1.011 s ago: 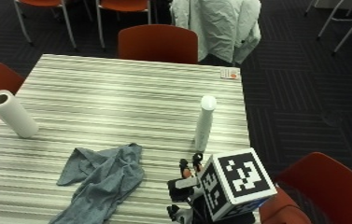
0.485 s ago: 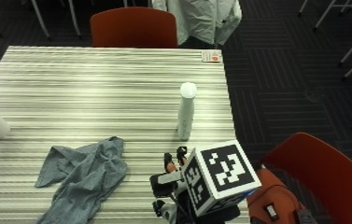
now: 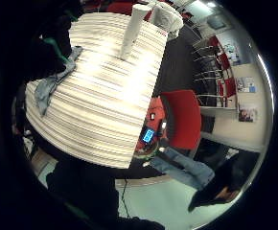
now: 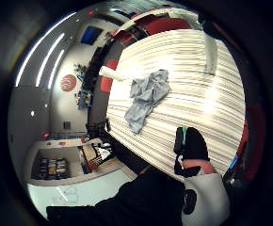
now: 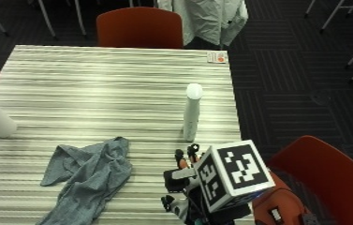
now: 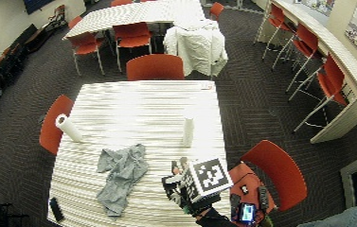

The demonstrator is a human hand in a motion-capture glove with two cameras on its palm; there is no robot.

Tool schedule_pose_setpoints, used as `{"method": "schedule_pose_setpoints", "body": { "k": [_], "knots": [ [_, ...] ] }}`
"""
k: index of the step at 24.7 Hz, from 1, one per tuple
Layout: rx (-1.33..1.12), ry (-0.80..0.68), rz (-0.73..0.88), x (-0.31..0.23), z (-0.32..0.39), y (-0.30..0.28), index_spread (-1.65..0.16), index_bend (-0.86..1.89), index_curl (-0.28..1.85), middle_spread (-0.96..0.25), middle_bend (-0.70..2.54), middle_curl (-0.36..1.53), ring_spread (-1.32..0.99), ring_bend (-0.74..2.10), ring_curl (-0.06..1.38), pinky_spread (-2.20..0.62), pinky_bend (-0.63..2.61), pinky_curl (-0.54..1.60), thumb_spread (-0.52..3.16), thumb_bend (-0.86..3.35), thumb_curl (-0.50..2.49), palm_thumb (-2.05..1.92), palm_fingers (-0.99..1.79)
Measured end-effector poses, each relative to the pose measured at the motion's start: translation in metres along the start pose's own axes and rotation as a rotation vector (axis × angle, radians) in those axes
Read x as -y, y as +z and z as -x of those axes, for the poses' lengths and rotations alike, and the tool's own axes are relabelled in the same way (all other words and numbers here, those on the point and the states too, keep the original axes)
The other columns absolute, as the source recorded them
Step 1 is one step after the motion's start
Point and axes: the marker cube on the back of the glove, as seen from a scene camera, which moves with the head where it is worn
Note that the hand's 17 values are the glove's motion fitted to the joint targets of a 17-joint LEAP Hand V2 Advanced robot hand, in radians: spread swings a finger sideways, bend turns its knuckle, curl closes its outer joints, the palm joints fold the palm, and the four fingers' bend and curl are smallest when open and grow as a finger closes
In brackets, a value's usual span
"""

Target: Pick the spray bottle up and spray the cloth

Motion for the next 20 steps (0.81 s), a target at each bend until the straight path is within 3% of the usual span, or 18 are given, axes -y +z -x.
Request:
{"method": "schedule_pose_setpoints", "body": {
  "k": [4, 13, 20],
  "knots": [
    [0.275, 0.087, -0.084, 0.003, -0.017, -0.002, -0.31, 0.14, 0.24, 0.02, 0.17, 0.27, 0.07, 0.48, 0.32, 0.06, 0.68, 0.40, 0.91, 0.10, 0.43, 0.82, 0.43],
    [1.143, 0.383, -0.294, 0.001, -0.043, -0.002, -0.33, 0.11, 0.24, 0.01, 0.16, 0.28, 0.09, 0.46, 0.34, 0.10, 0.69, 0.42, 0.95, 0.01, 0.45, 0.80, 0.24],
    [1.173, 0.518, -0.304, -0.003, -0.062, 0.020, -0.34, 0.11, 0.22, 0.00, 0.18, 0.28, 0.10, 0.46, 0.34, 0.12, 0.71, 0.42, 0.96, -0.01, 0.46, 0.82, 0.18]
  ]
}}
